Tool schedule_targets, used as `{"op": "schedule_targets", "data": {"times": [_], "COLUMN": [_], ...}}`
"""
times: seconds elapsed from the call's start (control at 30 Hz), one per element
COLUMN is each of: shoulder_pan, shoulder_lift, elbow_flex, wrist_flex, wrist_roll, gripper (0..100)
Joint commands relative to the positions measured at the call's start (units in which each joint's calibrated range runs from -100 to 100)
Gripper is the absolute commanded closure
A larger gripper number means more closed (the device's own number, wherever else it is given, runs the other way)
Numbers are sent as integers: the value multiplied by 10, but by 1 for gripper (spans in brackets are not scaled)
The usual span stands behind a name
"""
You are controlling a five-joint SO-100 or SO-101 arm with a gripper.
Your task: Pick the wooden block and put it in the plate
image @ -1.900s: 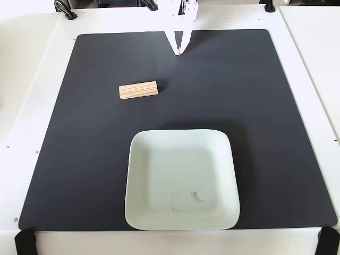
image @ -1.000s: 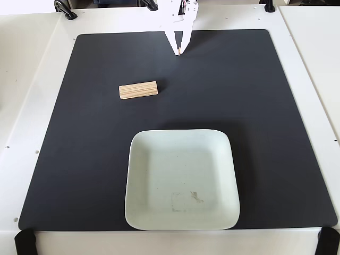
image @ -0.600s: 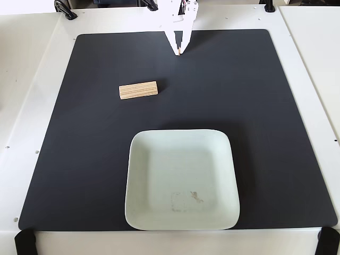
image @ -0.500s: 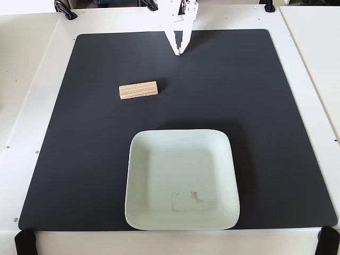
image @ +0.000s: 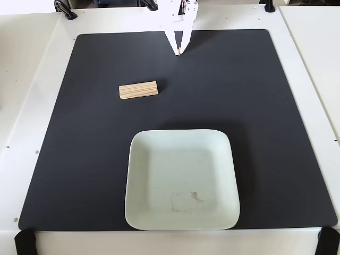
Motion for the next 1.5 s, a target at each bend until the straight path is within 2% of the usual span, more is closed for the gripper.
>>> {"op": "schedule_targets", "data": {"times": [0.0, 0.43, 0.63, 0.93, 1.07, 1.3, 1.47], "shoulder_pan": [-3, -2, 15, 123, 172, 231, 235], "shoulder_lift": [-1, 36, 180, 403, 511, 732, 868], "elbow_flex": [3, -39, -185, -436, -557, -735, -838], "wrist_flex": [4, 4, 5, 5, 5, -3, -4], "wrist_roll": [-2, -2, -3, -6, -76, -249, -311], "gripper": [98, 99, 99, 99, 99, 99, 99]}}
